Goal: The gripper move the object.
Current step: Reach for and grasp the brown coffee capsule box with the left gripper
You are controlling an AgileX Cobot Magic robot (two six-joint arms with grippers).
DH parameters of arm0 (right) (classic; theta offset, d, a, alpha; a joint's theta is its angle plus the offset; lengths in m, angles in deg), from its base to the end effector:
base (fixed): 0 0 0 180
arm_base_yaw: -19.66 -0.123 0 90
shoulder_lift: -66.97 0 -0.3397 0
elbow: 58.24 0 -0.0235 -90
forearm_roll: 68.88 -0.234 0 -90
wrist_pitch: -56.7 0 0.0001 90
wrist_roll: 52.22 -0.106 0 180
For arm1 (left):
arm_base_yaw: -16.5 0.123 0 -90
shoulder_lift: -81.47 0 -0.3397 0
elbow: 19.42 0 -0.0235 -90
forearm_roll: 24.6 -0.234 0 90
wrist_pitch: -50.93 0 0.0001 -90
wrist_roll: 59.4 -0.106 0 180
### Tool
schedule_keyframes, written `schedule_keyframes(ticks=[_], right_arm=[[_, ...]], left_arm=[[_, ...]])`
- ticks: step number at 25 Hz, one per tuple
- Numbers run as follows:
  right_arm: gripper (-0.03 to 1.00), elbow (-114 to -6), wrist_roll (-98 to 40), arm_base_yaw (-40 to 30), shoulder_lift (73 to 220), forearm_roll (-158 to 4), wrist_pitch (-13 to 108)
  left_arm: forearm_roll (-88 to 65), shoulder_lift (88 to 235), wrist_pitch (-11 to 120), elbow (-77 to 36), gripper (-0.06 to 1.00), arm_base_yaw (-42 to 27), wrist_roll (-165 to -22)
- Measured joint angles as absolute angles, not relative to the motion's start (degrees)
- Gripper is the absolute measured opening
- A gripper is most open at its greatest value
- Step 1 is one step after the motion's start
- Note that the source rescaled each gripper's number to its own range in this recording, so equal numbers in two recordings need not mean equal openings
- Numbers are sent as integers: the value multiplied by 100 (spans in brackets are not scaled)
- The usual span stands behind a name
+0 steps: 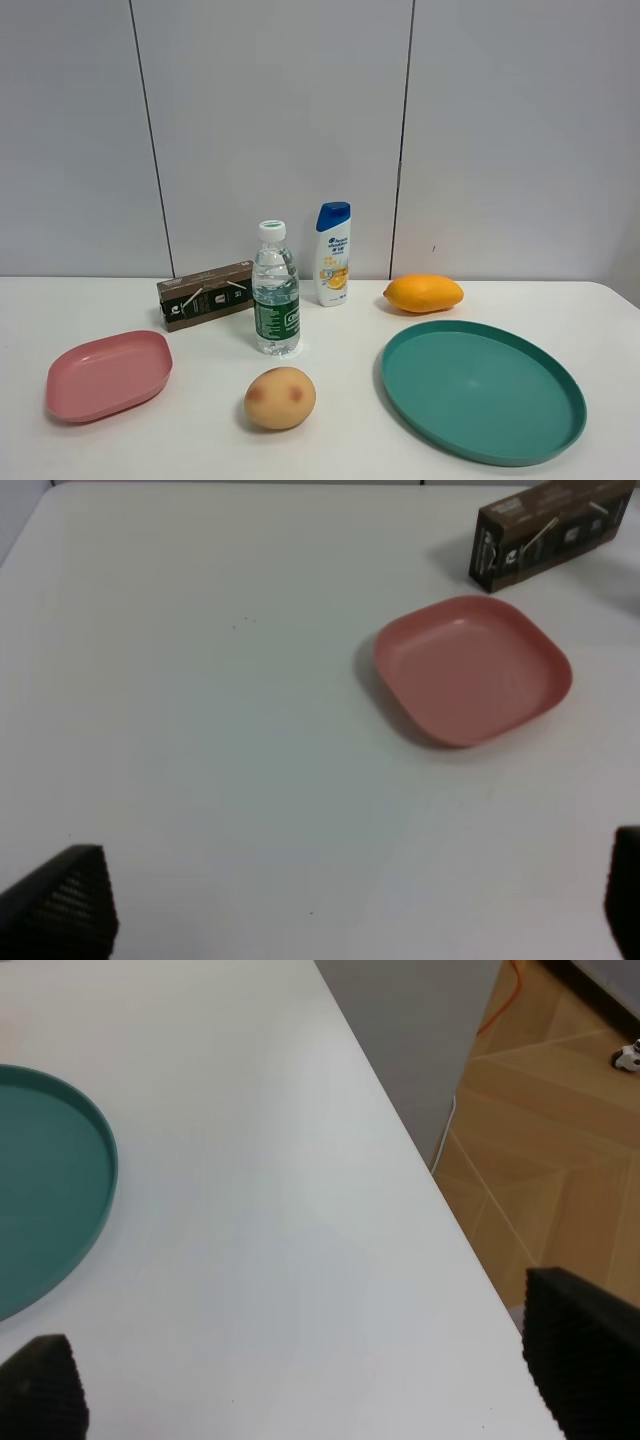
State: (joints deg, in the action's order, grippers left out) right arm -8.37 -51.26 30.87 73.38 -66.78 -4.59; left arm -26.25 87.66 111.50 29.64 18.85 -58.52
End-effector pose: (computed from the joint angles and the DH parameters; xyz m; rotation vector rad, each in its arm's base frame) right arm -0.0616 0.0087 0.2613 0.1856 2.0476 -0.1758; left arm -0.0636 0.0001 0.2661 -0.0586 2.0206 0.0506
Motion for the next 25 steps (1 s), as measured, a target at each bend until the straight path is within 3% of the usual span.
schedule_keyframes(ticks=[25], right_arm=[[100,-837,-5126,3087,7338,-6678,-459]], left_arm=[[-2613,8766,11150,2964,100,1885,-5871]])
